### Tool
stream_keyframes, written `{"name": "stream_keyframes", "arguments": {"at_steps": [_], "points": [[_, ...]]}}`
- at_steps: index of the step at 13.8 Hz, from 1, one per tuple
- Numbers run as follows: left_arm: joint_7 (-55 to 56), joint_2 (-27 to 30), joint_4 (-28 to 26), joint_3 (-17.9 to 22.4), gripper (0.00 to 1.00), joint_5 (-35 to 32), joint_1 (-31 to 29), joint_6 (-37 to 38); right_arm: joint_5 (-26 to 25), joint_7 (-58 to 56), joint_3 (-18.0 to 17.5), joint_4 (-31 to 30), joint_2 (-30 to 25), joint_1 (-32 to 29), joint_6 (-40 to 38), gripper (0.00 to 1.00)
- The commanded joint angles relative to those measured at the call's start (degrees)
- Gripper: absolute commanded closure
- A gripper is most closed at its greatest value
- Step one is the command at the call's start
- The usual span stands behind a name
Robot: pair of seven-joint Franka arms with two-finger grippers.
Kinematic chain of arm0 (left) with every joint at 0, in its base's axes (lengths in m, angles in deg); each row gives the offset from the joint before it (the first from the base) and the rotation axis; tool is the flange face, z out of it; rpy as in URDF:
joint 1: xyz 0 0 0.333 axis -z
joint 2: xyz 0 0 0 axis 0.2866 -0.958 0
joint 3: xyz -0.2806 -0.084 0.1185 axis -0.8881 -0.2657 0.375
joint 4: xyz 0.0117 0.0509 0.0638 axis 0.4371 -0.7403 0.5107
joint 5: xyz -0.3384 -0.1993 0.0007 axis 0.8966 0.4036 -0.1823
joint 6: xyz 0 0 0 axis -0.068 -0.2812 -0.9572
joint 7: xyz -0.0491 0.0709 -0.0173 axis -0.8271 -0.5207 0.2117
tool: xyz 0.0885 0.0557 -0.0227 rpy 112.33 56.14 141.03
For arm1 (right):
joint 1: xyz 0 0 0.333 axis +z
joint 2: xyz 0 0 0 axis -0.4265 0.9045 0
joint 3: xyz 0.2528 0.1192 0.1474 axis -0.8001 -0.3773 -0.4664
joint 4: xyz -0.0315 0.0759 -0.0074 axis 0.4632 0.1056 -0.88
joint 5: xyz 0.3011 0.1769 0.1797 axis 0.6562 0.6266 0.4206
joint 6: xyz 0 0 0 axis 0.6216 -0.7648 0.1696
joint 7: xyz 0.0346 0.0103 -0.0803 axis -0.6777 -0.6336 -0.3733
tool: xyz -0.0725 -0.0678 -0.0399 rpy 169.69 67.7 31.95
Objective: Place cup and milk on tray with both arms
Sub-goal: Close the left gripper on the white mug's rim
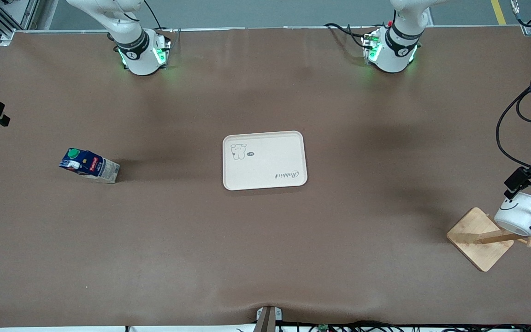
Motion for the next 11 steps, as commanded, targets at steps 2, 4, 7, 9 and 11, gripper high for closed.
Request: {"name": "stream_keyframes", "arguments": {"at_steps": [2,4,7,9,11], "points": [[-1.99,-1.90,-0.31,-0.45,0.00,1.37,-0.42,-4.61,-0.43,0.88,-0.13,1.39,0.95,0.45,-0.38,0.00],[-1.90,-3.04,-0.13,-0.45,0.00,1.37,-0.16,-5.84,-0.43,1.14,-0.13,1.47,1.30,0.71,-0.55,0.00],[-1.99,-3.14,-0.13,-0.45,0.48,1.37,0.20,-5.85,0.80,0.88,0.13,2.00,1.30,0.18,-0.99,0.00],[-1.99,-3.22,0.04,-1.76,0.72,1.37,0.20,-5.85,1.67,0.70,0.13,1.91,1.57,-0.17,-0.56,0.00],[-1.99,-3.14,0.31,-3.08,0.88,1.37,0.28,-5.85,3.08,0.70,0.31,1.83,1.66,-0.52,-0.47,0.00]]}}
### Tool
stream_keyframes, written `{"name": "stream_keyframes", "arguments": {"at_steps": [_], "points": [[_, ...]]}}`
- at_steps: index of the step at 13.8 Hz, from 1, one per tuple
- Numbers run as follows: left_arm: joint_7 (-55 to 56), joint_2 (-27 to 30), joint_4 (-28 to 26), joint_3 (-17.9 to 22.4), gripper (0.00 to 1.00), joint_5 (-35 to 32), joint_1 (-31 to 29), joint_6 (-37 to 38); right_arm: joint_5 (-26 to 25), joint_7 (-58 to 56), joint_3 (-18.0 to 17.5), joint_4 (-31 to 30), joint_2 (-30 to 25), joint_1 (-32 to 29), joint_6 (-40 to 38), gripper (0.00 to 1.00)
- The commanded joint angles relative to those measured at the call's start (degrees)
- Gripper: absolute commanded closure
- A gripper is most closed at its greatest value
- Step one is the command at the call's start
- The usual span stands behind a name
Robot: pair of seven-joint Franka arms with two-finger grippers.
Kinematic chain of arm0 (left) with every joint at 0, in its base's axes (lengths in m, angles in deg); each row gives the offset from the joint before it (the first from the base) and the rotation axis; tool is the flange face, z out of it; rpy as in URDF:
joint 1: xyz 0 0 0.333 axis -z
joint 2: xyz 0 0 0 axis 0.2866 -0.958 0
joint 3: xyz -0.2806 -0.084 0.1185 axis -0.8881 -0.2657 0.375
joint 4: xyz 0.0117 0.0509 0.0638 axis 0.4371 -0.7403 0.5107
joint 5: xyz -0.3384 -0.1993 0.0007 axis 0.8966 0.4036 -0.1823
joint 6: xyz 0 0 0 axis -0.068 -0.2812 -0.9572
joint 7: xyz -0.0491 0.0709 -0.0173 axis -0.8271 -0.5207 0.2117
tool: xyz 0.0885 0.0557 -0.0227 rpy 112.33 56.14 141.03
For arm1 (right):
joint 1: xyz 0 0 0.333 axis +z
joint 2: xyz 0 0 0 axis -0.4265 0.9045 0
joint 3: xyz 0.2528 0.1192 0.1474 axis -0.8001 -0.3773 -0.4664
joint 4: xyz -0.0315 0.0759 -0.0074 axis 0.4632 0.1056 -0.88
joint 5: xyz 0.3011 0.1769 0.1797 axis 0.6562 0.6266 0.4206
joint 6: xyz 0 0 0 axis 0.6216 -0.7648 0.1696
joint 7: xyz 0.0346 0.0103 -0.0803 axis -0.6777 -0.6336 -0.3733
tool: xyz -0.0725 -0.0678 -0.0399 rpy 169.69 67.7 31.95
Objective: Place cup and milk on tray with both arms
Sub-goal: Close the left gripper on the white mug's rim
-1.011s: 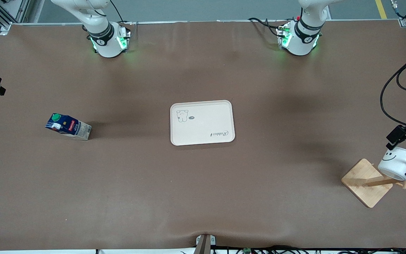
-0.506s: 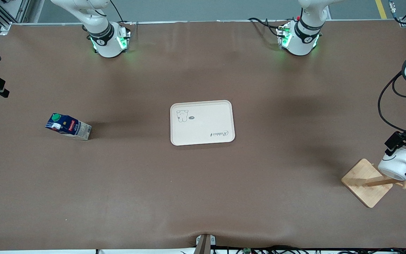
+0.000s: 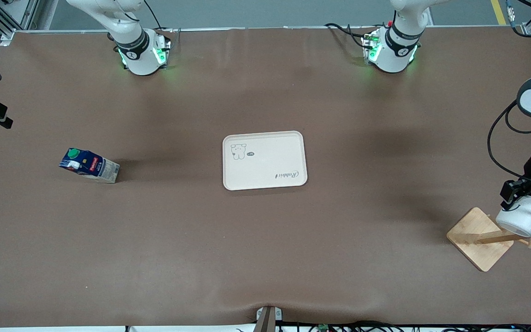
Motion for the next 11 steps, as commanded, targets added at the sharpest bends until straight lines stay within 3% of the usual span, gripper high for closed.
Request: {"name": "stream_keyframes", "arguments": {"at_steps": [1,11], "points": [[-1.76,0.28,0.38,-1.97,0.97,1.28,-0.09,-0.77,3.47,0.58,0.21,1.49,0.98,-1.54,-0.56,0.00],[-2.37,2.47,1.52,-6.89,1.00,0.49,0.00,1.33,3.40,-4.78,-0.23,1.76,0.98,-0.07,-0.91,0.00]]}}
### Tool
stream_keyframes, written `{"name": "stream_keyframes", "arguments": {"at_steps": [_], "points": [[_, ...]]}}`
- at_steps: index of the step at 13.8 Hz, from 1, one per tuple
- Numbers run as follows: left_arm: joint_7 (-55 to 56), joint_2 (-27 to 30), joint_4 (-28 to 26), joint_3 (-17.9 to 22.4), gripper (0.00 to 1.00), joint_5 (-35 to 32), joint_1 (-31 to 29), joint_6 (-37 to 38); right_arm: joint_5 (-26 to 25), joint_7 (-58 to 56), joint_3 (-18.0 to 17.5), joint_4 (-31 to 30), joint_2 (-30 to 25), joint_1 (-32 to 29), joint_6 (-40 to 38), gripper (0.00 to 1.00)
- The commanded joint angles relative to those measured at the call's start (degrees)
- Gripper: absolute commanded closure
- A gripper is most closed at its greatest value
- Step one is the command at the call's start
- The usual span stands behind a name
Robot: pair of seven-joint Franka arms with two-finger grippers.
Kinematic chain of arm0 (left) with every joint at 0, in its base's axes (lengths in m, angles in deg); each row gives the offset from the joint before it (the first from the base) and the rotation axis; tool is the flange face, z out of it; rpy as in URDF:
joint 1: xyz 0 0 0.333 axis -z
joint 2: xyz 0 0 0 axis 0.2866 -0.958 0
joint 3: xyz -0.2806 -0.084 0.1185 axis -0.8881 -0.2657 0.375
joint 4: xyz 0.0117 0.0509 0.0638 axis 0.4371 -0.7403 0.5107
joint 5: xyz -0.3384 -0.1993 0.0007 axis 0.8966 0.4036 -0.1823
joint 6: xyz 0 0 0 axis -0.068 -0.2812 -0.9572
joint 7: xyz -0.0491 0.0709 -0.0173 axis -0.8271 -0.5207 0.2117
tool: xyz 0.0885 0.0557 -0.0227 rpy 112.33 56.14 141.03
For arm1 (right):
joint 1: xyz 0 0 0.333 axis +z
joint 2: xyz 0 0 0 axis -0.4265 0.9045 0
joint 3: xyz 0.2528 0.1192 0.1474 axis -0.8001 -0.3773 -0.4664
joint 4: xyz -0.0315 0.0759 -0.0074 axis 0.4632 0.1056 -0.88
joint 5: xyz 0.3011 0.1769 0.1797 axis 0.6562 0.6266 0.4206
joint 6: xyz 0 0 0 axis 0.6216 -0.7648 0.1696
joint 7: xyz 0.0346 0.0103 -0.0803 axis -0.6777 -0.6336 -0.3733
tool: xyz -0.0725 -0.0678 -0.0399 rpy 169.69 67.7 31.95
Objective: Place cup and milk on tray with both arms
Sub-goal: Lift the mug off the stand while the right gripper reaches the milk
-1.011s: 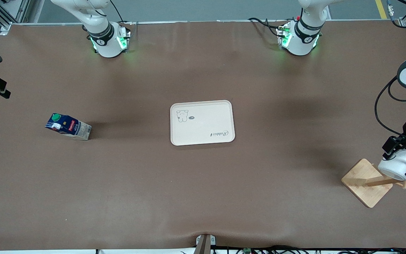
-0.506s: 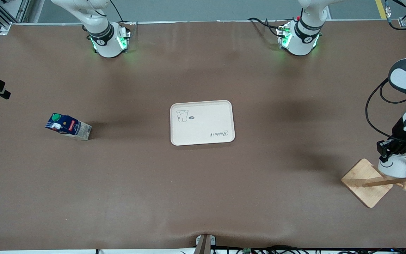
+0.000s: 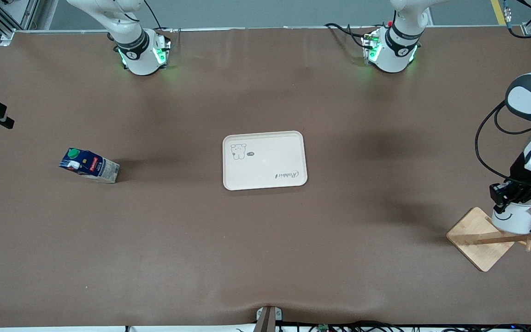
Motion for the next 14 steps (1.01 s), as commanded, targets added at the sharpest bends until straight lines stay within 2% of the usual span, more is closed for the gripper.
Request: {"name": "stream_keyframes", "arguments": {"at_steps": [1,9,14], "points": [[-1.96,1.99,0.95,-2.96,1.00,0.58,0.20,2.89,0.22,0.53,-0.34,1.48,0.55,1.16,-1.03,0.00],[0.75,7.10,1.03,-6.65,1.00,0.58,0.20,13.81,0.13,0.54,-0.34,0.42,1.60,1.34,-1.12,0.00],[10.85,6.31,3.40,-12.79,1.00,0.23,0.38,19.60,0.13,0.02,-0.34,0.34,1.78,1.25,-1.03,0.00]]}}
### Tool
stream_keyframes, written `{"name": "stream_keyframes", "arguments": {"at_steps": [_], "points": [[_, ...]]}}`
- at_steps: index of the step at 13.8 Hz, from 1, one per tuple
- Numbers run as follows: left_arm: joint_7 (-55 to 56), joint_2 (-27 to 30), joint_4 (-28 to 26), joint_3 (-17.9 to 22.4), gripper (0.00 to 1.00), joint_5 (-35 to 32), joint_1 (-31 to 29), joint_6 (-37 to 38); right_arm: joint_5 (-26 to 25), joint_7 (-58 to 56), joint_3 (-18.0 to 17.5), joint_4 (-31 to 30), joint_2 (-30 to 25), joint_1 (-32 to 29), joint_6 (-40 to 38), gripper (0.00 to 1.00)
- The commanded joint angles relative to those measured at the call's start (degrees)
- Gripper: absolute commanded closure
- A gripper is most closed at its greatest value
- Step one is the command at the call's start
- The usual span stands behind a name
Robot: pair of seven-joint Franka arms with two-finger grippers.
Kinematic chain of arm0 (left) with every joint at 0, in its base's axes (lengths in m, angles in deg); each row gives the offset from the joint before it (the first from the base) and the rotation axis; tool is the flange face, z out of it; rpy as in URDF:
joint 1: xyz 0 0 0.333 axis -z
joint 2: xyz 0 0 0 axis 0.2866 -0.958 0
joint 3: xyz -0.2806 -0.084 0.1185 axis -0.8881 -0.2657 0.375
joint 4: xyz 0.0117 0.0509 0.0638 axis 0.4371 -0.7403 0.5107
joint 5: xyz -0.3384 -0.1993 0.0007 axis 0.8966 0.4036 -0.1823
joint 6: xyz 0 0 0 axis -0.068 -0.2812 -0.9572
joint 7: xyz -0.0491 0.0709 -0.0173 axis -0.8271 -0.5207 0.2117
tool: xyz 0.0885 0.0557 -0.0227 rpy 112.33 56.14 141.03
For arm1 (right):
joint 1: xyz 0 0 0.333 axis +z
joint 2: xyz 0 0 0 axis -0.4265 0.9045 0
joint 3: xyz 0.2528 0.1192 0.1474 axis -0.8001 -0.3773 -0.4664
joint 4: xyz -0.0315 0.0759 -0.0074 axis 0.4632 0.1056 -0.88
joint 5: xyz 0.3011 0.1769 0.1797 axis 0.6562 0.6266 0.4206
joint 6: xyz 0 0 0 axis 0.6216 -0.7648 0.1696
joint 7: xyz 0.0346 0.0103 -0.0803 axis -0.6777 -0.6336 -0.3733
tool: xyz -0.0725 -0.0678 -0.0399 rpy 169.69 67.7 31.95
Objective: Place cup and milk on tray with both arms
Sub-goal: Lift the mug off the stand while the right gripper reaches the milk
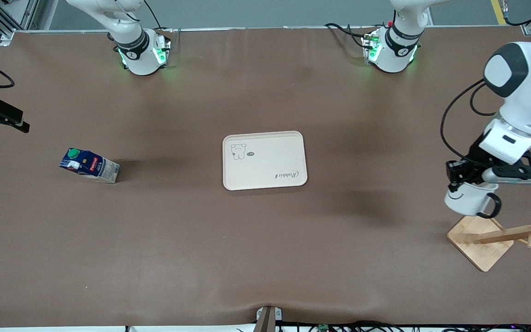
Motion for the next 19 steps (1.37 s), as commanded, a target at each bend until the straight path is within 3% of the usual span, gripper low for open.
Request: {"name": "stream_keyframes", "arguments": {"at_steps": [1,4,7,12,15,19], "points": [[5.00,-0.04,2.30,-3.21,1.00,-1.51,-0.06,4.06,0.14,-0.09,-0.08,0.51,0.06,-0.19,-0.24,0.00],[14.49,-1.27,3.01,-8.83,1.00,-8.54,-0.06,6.97,0.14,-0.09,-0.08,0.42,0.67,-0.19,0.11,0.00],[17.41,-3.98,3.44,-13.41,1.00,-9.44,1.60,9.16,0.05,0.08,0.01,0.33,1.64,-0.02,0.20,0.00],[30.74,-14.08,10.46,-13.42,1.00,-9.96,14.16,14.27,-2.06,0.44,-0.08,-0.89,7.26,0.95,3.09,0.00],[41.90,-21.28,14.86,-13.33,1.00,-17.51,21.54,14.36,-2.06,0.52,0.01,-7.03,7.35,0.78,9.59,0.00],[46.24,-32.18,21.70,-12.19,1.00,-18.49,30.16,14.62,-2.24,0.44,0.10,-12.76,7.00,0.60,14.35,0.00]]}}
